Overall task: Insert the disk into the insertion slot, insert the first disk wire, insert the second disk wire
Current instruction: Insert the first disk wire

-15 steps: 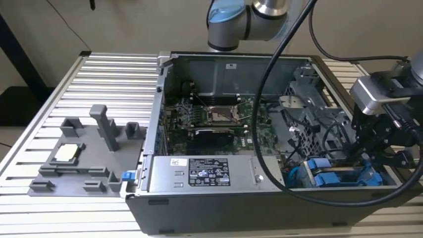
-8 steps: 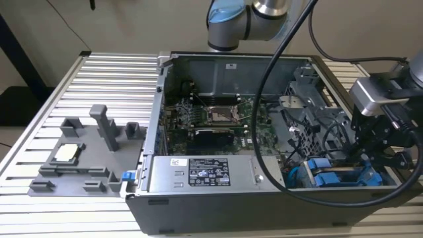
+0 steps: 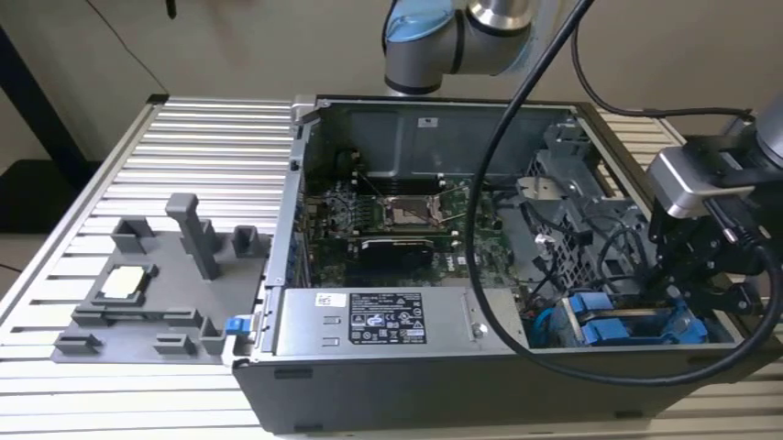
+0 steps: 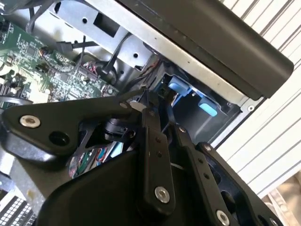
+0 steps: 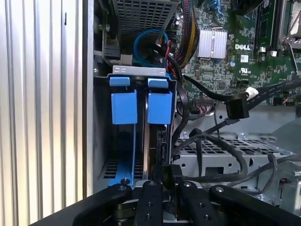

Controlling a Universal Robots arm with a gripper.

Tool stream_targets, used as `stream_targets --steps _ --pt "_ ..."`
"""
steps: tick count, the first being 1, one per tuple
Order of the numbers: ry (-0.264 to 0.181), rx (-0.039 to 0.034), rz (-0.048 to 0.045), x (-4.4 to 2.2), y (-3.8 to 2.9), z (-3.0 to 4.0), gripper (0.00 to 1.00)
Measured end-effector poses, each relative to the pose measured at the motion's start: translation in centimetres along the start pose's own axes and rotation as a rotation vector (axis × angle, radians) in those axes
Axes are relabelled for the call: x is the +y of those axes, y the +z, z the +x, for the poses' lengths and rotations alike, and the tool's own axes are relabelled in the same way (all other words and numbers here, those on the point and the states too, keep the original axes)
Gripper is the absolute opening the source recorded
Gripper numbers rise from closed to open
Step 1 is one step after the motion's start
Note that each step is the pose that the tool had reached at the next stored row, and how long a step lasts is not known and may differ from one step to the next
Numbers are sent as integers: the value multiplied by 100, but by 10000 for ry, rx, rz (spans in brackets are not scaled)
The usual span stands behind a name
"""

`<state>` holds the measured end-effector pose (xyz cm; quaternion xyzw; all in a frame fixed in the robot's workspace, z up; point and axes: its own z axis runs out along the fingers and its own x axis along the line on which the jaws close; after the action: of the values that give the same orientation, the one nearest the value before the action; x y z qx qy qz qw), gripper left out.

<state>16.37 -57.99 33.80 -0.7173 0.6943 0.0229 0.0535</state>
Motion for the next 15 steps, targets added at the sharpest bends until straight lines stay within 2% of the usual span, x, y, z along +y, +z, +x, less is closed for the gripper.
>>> stream_targets --steps 3,11,12,15 --pt "0 2 0 0 25 4 19" --pt "1 -6 -1 1 36 20 20" --pt "1 -2 -1 1 32 20 27" --pt "1 -2 -3 -2 -30 13 27"
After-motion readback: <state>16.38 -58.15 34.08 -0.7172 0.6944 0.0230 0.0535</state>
